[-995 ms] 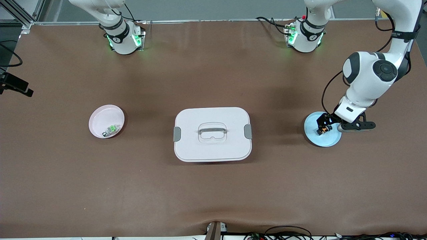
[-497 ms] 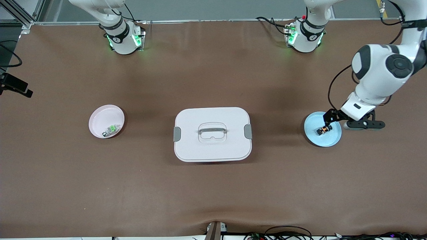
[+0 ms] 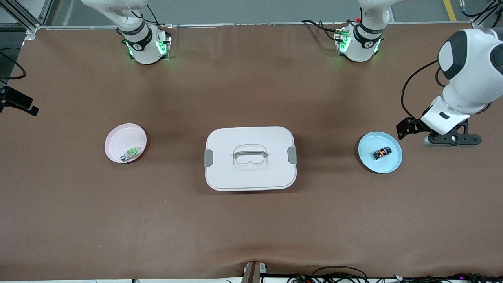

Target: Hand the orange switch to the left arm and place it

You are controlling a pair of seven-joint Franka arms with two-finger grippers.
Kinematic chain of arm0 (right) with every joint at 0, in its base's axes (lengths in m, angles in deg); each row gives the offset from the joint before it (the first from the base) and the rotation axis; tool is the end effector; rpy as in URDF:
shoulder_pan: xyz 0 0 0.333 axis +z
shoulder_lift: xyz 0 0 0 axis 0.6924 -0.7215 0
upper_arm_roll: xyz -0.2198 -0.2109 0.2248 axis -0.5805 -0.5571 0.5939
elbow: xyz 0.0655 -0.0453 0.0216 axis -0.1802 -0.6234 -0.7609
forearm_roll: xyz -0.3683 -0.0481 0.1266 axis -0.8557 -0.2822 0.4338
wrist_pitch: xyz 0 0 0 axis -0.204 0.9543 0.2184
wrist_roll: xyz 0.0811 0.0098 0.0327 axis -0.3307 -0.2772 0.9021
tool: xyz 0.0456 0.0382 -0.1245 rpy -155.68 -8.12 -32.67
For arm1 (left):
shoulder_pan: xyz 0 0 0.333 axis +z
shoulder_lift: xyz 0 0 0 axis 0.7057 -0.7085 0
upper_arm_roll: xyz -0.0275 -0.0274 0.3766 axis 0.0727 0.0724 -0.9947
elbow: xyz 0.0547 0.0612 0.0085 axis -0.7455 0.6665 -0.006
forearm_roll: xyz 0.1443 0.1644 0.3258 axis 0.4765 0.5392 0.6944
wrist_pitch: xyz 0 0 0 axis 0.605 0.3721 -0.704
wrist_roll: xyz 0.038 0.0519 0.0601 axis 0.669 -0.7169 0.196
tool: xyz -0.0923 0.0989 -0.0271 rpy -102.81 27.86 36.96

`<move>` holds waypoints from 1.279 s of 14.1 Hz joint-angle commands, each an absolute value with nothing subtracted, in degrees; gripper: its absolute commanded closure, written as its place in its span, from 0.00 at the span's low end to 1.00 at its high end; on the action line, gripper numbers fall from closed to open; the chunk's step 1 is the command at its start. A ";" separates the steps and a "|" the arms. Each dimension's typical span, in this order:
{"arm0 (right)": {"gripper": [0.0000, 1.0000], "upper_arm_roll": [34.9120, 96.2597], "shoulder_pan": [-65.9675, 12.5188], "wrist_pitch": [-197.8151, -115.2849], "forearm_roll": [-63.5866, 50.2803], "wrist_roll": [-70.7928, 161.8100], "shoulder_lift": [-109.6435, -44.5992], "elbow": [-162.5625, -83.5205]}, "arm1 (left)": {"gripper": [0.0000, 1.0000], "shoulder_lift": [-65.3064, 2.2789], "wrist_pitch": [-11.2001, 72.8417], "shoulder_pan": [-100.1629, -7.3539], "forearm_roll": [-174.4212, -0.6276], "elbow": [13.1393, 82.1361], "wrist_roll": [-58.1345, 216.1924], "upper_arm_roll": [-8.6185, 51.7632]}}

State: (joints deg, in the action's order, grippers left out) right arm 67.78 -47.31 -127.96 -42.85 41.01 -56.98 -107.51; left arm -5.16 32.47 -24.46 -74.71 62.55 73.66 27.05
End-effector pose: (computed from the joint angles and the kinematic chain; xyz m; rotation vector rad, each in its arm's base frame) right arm 0.5677 -0.0642 0.6731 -3.1277 0.1684 -0.0045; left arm 0.5611 -0.0279 0.5034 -3.0753 0.1049 -0.1317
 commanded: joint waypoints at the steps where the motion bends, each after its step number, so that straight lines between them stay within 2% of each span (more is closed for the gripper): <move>1: 0.00 68.22 -47.69 -128.47 -42.79 40.74 -55.50 -108.92 | 0.00 -0.10 29.24 -24.05 -78.78 63.24 72.14 26.89; 5: 0.00 68.22 -47.69 -128.47 -42.80 40.92 -55.59 -108.83 | 0.00 3.07 27.04 -24.05 -80.81 62.71 72.23 26.63; 7: 0.00 68.22 -47.69 -128.38 -42.80 41.00 -55.68 -108.75 | 0.00 3.25 26.34 -23.97 -81.96 59.92 72.14 26.10; 11: 0.00 68.22 -47.69 -128.38 -43.06 41.00 -55.68 -108.75 | 0.00 -1.92 19.76 -23.35 -81.96 48.94 72.84 26.10; 14: 0.00 68.22 -47.69 -128.47 -43.06 41.00 -55.68 -108.66 | 0.00 -3.25 18.69 -23.79 -81.96 46.54 72.49 25.40; 16: 0.00 68.22 -47.51 -128.47 -43.06 41.00 -55.68 -108.66 | 0.00 -3.52 18.69 -26.67 -81.87 46.63 72.31 22.51; 18: 0.00 68.22 -47.60 -128.47 -43.06 41.00 -55.77 -108.57 | 0.00 -3.43 18.60 -33.25 -81.87 46.71 72.40 16.03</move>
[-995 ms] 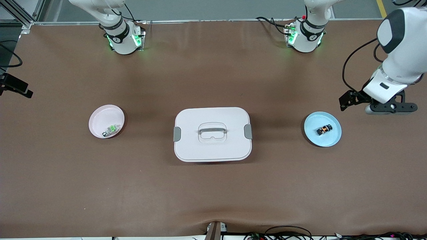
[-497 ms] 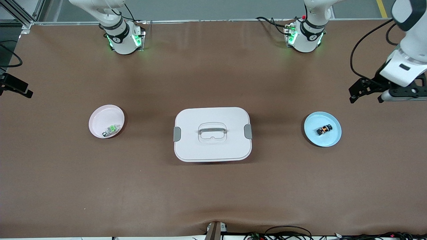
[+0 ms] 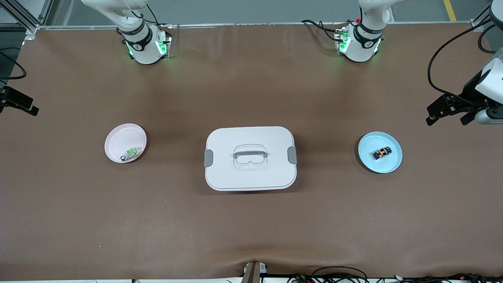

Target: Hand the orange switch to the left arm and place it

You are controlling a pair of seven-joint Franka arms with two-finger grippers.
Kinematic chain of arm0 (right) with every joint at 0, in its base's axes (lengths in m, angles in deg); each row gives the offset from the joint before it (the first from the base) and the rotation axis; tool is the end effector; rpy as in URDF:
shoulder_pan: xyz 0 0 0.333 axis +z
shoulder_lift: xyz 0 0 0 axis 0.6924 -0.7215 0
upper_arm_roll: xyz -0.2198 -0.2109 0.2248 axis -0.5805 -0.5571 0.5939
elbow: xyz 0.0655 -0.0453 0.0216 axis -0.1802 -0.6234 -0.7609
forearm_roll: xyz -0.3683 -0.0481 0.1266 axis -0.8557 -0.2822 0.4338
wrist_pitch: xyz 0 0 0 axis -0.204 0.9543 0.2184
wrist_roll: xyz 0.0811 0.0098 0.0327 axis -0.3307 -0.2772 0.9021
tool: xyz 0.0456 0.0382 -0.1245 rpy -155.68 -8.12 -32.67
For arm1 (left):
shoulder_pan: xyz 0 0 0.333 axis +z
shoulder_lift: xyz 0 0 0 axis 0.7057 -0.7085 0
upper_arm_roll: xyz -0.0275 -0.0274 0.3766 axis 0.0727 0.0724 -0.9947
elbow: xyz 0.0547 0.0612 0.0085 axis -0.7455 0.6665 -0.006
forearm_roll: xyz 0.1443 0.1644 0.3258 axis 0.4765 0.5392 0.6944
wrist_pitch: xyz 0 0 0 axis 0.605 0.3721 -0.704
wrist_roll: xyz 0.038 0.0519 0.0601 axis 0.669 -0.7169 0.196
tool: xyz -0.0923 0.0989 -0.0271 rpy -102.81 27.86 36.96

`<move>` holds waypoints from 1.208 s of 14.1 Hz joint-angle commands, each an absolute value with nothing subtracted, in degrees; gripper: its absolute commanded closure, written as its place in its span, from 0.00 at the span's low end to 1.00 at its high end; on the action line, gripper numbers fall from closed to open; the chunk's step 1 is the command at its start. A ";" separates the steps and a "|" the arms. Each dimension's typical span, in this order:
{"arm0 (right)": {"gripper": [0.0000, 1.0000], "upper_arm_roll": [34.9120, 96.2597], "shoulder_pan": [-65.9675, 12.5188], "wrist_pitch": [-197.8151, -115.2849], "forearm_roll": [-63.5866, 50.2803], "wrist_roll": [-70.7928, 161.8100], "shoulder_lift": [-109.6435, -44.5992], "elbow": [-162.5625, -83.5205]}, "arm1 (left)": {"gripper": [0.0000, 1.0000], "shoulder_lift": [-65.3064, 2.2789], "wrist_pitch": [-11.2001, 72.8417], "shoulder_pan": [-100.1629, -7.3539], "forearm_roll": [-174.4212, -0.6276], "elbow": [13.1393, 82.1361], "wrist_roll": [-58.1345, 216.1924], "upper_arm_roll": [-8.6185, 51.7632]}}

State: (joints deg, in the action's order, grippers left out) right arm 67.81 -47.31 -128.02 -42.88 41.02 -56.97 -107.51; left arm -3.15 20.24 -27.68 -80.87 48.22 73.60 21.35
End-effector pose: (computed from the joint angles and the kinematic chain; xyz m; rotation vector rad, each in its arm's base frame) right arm 0.5678 -0.0640 0.6733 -3.1283 0.1674 -0.0064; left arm 0.5644 -0.0165 0.6238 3.1047 0.0176 0.2384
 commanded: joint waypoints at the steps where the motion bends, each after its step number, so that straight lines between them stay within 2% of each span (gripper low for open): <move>1: 0.00 68.22 -47.60 -128.47 -43.06 41.00 -55.77 -108.66 | 0.00 -3.52 18.34 -36.68 -81.79 46.71 72.49 12.68; 3: 0.00 68.22 -47.60 -128.56 -43.15 41.00 -55.77 -108.66 | 0.00 -3.52 17.72 -40.39 -81.70 46.89 73.10 9.67; 8: 0.00 68.22 -47.51 -128.64 -43.06 41.00 -55.77 -108.57 | 0.00 -3.43 17.37 -41.27 -81.70 46.89 73.28 9.31; 12: 0.00 68.22 -47.51 -128.56 -43.06 41.00 -55.77 -108.48 | 0.00 -3.34 15.79 -50.84 -81.35 46.89 73.28 -0.43; 17: 0.00 68.22 -47.60 -128.56 -42.97 41.00 -55.77 -108.57 | 0.00 -2.91 15.09 -50.51 -81.34 46.89 73.37 -0.80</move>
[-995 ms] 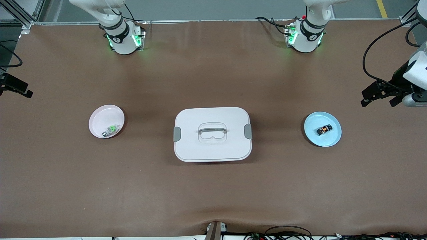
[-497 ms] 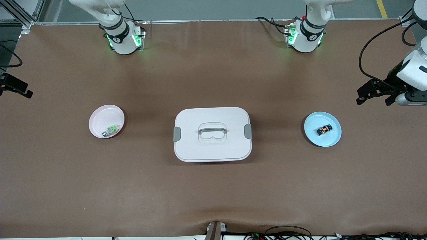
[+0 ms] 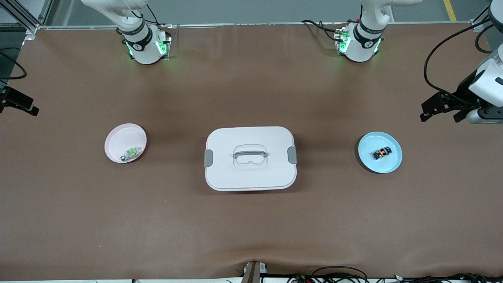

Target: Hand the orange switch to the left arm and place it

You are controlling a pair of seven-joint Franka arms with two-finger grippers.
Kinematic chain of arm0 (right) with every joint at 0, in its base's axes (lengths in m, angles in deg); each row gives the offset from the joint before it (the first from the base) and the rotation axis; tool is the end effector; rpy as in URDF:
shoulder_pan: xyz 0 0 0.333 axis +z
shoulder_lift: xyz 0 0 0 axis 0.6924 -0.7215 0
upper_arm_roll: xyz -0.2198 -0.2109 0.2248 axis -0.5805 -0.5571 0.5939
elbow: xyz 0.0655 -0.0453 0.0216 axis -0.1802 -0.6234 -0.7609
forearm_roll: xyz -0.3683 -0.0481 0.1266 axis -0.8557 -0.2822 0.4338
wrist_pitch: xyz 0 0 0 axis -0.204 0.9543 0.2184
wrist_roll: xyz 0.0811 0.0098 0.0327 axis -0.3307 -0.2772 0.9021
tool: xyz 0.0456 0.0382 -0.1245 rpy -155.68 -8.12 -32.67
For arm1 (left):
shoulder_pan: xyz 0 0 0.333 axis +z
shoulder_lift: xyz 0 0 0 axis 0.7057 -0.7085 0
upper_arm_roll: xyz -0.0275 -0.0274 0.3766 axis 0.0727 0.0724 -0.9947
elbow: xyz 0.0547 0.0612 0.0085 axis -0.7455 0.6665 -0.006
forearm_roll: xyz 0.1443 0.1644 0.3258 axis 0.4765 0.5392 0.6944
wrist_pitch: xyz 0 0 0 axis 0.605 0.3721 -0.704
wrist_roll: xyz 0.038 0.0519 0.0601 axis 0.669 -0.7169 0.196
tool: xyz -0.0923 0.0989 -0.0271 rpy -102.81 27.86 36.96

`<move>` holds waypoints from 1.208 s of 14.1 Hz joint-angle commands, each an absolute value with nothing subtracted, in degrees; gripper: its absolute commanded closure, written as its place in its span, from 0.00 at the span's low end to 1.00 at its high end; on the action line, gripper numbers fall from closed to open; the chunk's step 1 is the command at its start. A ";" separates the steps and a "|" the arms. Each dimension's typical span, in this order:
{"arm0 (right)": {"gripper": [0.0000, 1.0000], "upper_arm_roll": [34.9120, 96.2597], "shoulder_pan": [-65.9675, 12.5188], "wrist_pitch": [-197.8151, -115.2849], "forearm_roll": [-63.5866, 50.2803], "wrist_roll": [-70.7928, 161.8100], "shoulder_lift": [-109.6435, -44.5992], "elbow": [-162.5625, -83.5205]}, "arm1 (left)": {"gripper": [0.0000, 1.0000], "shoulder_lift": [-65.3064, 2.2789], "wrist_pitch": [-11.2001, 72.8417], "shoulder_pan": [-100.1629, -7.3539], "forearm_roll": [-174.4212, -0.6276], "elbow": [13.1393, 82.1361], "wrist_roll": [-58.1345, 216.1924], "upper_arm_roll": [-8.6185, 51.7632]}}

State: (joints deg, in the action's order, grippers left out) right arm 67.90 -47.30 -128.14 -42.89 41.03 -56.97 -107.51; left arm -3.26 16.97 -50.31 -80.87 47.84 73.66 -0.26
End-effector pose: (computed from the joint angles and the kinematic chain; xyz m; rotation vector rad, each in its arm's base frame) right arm 0.5682 -0.0631 0.6735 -3.1287 0.1644 -0.0096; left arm 0.5575 -0.0217 0.6214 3.0918 -0.0090 0.1585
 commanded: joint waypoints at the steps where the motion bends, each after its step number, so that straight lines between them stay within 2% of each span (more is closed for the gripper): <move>1: 0.00 68.22 -47.60 -128.56 -42.97 41.00 -55.77 -108.57 | 0.00 -2.56 14.21 -50.16 -81.35 46.80 73.28 -0.88; 8: 0.00 68.22 -47.69 -128.47 -42.88 41.00 -55.68 -108.57 | 0.00 0.25 12.90 -49.37 -81.17 46.45 72.84 -0.44; 12: 0.00 68.22 -47.69 -128.47 -42.88 41.00 -55.68 -108.66 | 0.00 0.44 8.77 -49.72 -80.73 46.36 72.84 -0.09; 17: 0.00 68.22 -47.69 -128.56 -42.88 41.00 -55.68 -108.66 | 0.00 -0.35 8.40 -49.98 -79.33 44.35 73.28 1.05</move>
